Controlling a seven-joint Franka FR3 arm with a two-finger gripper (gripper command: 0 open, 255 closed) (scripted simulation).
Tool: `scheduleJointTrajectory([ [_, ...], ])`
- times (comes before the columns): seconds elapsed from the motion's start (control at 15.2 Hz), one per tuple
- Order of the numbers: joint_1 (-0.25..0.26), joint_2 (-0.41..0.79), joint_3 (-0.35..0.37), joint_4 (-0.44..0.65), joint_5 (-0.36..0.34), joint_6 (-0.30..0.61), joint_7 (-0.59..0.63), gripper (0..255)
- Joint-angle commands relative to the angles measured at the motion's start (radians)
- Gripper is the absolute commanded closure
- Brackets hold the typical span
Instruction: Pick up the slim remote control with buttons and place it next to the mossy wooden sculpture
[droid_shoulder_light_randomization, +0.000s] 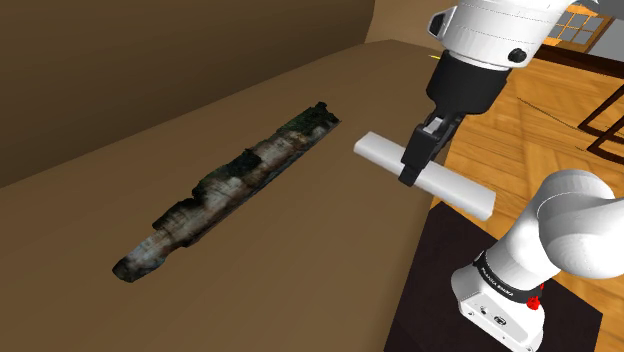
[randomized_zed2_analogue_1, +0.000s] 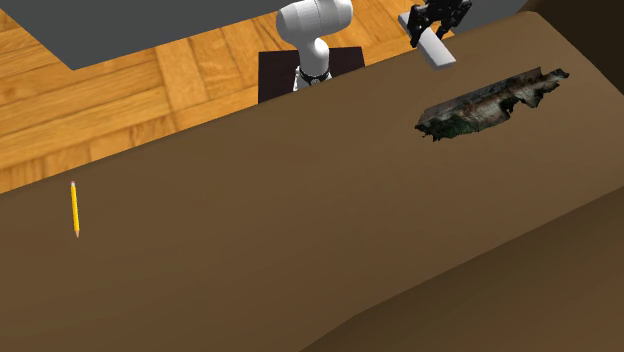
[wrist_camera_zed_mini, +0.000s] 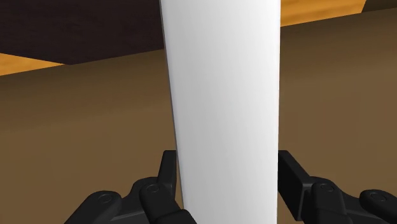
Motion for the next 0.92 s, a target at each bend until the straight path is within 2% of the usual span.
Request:
scheduleJointTrajectory([
  [0.0, 0.0, -0.001, 0.0, -0.003, 0.001, 0.002, 0.0, 255],
  [0.26, 0.0, -0.001, 0.0, -0.003, 0.001, 0.002, 0.0, 255],
  [0.33, 0.0, -0.001, 0.0, -0.003, 0.001, 0.002, 0.0, 0],
  [0.66, 0.0, -0.001, 0.0, -0.003, 0.001, 0.002, 0.0, 0],
  [0.86, -0.01, 0.022, -0.019, 0.111, -0.019, -0.089, 0.007, 0],
])
